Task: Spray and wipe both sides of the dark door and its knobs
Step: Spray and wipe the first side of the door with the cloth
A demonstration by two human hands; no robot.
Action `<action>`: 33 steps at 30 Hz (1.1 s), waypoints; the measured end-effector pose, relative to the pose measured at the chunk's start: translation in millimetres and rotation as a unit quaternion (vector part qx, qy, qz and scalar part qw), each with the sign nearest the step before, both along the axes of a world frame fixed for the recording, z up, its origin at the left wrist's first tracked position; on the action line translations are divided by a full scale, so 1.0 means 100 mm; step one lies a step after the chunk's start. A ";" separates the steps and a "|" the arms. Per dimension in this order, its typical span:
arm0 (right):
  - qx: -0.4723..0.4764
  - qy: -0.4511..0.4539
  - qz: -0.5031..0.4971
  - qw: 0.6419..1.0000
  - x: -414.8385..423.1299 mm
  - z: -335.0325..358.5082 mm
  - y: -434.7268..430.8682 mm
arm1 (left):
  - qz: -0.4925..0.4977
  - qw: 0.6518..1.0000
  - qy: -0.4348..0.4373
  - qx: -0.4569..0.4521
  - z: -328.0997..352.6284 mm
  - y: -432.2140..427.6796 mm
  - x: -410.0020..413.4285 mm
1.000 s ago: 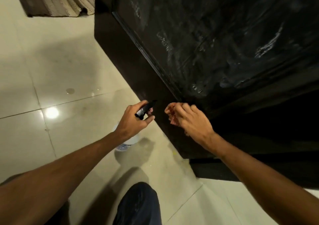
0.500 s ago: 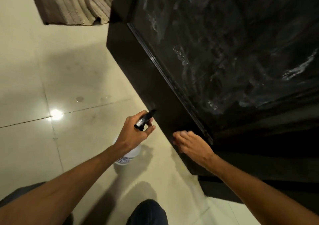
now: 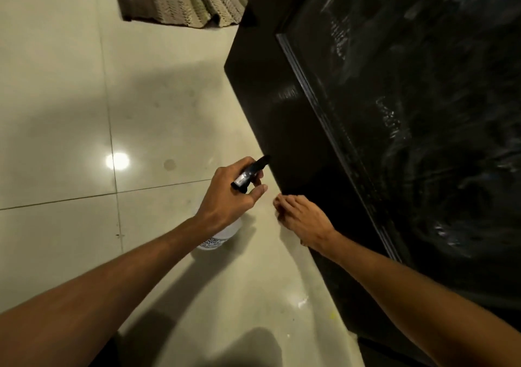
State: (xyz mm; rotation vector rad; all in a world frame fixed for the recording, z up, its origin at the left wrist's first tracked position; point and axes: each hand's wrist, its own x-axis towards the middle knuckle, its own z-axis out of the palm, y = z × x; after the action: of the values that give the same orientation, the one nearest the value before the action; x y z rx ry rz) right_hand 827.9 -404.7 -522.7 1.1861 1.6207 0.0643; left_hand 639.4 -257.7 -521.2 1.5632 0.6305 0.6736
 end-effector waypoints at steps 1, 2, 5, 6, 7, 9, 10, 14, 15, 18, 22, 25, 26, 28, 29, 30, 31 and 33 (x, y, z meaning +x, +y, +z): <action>0.020 -0.004 0.015 1.000 0.04 0.02 0.19 | 0.004 1.000 0.003 0.004 -0.01 0.07 -0.01; 0.068 0.001 0.029 0.997 0.07 0.03 0.43 | 0.010 1.000 0.005 0.009 -0.04 0.14 -0.01; 0.159 -0.016 -0.007 0.987 0.04 0.07 0.81 | 0.010 1.000 0.007 0.017 -0.05 0.15 -0.02; 0.152 -0.002 -0.018 0.988 0.01 0.03 0.71 | 0.007 1.000 0.004 0.012 -0.05 0.13 -0.05; 0.133 0.011 -0.011 0.991 -0.01 -0.05 0.49 | 0.006 1.000 0.003 0.008 -0.06 0.09 -0.08; 0.069 0.018 0.015 0.997 -0.06 -0.14 -0.16 | 0.008 1.000 0.005 0.007 -0.02 0.04 -0.14; 0.031 0.019 0.026 0.999 -0.09 -0.12 -0.48 | 0.009 1.000 0.007 0.009 -0.01 0.04 -0.17; -0.033 0.009 0.044 0.998 -0.16 0.16 -1.14 | 0.001 1.000 0.005 0.015 0.13 -0.11 -0.27; -0.011 0.001 0.031 0.999 -0.13 0.21 -1.09 | -0.009 1.000 0.000 0.020 0.17 -0.18 -0.25; 0.120 0.033 -0.037 0.991 -0.16 0.30 -0.70 | -0.022 0.999 -0.017 0.023 0.23 -0.37 -0.21; 0.056 0.052 -0.080 0.994 -0.35 0.15 -1.52 | -0.040 0.999 -0.026 0.009 0.28 -0.70 -0.16; -0.038 0.061 -0.072 0.995 -0.32 0.28 -2.21 | -0.045 0.999 -0.021 0.022 0.35 -0.72 -0.17; -0.020 0.051 -0.065 0.996 -0.25 0.33 -2.23 | -0.050 0.998 -0.018 0.023 0.35 -0.73 -0.13; 0.078 0.044 -0.056 0.994 -0.14 0.33 -1.93 | -0.044 0.999 -0.010 0.029 0.33 -0.68 -0.13; 0.101 0.037 -0.067 0.992 -0.13 0.35 -1.84 | -0.049 0.998 -0.005 0.028 0.30 -0.74 -0.12; 0.121 0.028 -0.069 0.990 -0.16 0.37 -1.76 | -0.052 0.998 0.000 0.025 0.27 -0.80 -0.12; 0.137 0.024 -0.093 0.986 -0.18 0.34 -1.83 | -0.058 0.998 0.004 0.026 0.25 -0.89 -0.11; 0.129 0.053 -0.139 0.980 -0.35 0.17 -2.39 | -0.077 0.997 0.006 0.024 0.24 -1.16 -0.07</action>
State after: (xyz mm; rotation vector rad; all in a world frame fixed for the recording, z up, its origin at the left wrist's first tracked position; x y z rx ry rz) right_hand 793.2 -643.9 -505.8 1.6319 1.5563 0.0341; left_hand 632.3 -373.5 -497.2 1.6426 0.4993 0.5682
